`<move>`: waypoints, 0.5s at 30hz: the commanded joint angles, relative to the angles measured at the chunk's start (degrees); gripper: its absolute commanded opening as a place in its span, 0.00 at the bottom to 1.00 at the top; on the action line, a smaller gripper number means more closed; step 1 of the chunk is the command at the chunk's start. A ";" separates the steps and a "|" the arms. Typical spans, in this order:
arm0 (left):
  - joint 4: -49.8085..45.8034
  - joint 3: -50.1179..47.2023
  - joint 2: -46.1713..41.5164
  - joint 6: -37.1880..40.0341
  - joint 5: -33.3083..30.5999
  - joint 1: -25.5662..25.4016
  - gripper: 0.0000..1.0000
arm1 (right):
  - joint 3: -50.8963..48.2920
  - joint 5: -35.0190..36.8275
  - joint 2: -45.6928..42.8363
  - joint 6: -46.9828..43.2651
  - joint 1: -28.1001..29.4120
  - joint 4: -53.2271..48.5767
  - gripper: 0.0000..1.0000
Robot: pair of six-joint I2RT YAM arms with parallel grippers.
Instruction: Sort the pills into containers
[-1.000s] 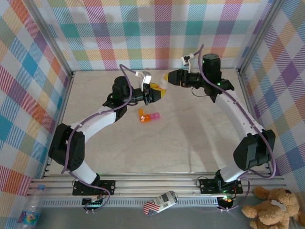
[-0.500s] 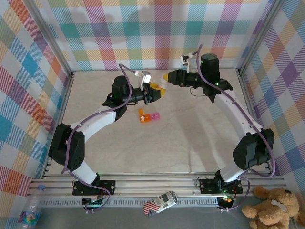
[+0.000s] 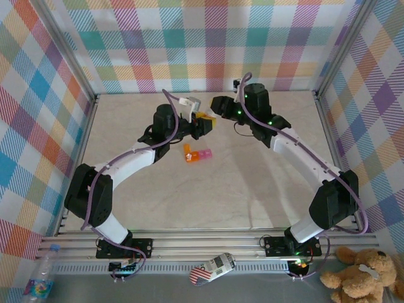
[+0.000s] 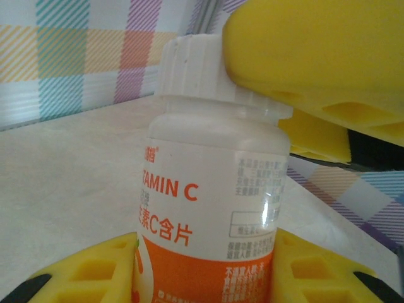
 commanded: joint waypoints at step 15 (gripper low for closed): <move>8.56 -0.53 -2.38 -2.22 3.41 0.79 0.00 | -3.70 -13.01 -11.97 -1.97 -8.36 -3.24 0.83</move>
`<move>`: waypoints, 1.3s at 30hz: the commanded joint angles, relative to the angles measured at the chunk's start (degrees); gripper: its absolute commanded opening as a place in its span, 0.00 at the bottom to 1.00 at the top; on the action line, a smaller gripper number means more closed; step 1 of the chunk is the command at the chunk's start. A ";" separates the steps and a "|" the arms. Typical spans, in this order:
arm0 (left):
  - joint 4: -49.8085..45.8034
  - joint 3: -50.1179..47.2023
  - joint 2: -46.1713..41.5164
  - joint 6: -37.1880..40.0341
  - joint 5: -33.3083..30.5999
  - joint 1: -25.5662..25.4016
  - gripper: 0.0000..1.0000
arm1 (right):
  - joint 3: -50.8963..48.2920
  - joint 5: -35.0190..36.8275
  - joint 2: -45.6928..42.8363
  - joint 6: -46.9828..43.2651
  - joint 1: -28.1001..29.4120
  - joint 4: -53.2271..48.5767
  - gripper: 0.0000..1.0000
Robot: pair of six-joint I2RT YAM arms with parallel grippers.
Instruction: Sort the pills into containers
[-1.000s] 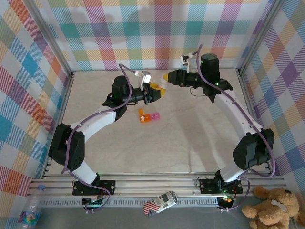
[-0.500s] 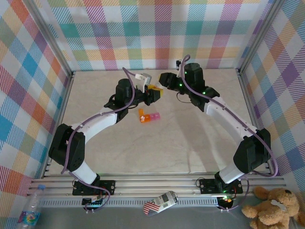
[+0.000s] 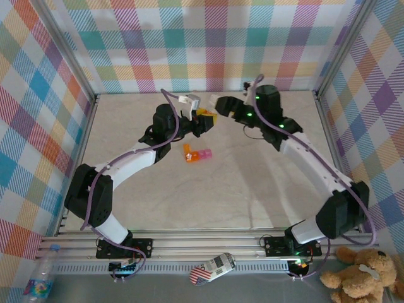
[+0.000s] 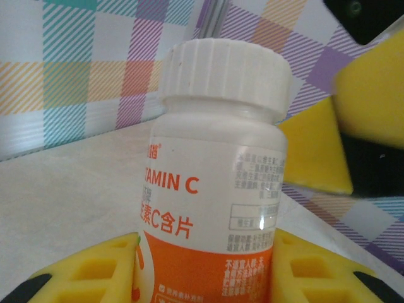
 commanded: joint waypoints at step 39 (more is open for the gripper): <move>3.70 5.87 3.22 -7.40 22.35 1.94 0.00 | 7.35 -27.97 7.21 -7.24 -5.14 2.77 0.41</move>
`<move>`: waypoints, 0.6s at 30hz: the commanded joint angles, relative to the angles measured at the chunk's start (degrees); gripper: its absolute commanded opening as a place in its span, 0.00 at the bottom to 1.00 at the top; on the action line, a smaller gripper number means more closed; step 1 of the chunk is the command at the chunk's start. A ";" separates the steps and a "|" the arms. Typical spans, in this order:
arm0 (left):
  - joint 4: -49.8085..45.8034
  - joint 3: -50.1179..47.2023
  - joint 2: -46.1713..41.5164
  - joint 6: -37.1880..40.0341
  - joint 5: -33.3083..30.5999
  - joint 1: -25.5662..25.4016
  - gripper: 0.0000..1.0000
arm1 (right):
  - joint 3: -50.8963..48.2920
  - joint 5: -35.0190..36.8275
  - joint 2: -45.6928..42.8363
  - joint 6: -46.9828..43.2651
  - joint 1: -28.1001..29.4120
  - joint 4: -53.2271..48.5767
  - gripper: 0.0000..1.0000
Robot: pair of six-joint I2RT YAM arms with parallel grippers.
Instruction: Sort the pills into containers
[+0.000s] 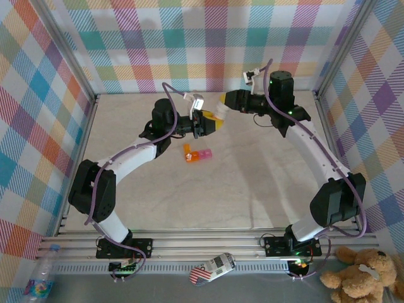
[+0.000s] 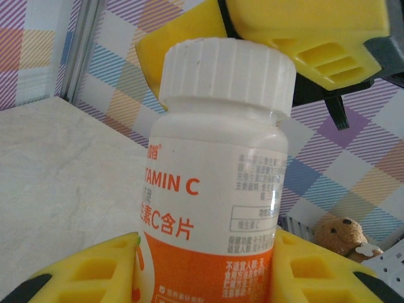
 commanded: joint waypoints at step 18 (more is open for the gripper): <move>0.89 0.20 -1.70 1.27 -8.50 0.28 0.00 | -5.37 28.17 -2.85 9.51 12.58 0.66 0.38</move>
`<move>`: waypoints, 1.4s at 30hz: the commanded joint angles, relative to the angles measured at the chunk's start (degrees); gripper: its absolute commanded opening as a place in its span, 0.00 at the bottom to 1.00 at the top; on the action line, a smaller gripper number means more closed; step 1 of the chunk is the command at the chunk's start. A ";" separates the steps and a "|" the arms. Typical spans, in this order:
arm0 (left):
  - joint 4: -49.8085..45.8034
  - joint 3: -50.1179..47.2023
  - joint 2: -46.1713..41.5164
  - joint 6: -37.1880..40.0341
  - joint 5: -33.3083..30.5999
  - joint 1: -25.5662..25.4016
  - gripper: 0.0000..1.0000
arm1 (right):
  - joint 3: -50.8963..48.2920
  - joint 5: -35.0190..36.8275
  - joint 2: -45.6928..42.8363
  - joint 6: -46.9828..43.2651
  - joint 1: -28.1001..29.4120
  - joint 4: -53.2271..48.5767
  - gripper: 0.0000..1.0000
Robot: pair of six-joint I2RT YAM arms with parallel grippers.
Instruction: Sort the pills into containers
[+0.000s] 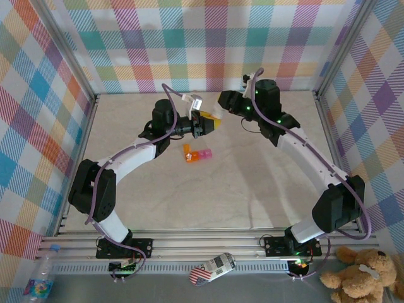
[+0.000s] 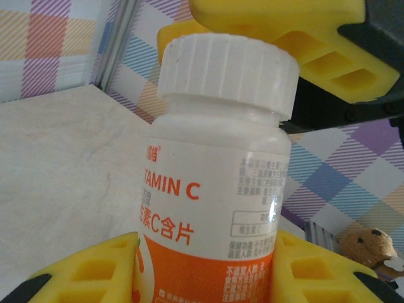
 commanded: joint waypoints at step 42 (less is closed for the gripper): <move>5.62 1.68 -1.17 -2.21 4.46 -0.05 0.00 | -1.14 -22.18 -1.41 -6.56 -5.88 1.91 0.68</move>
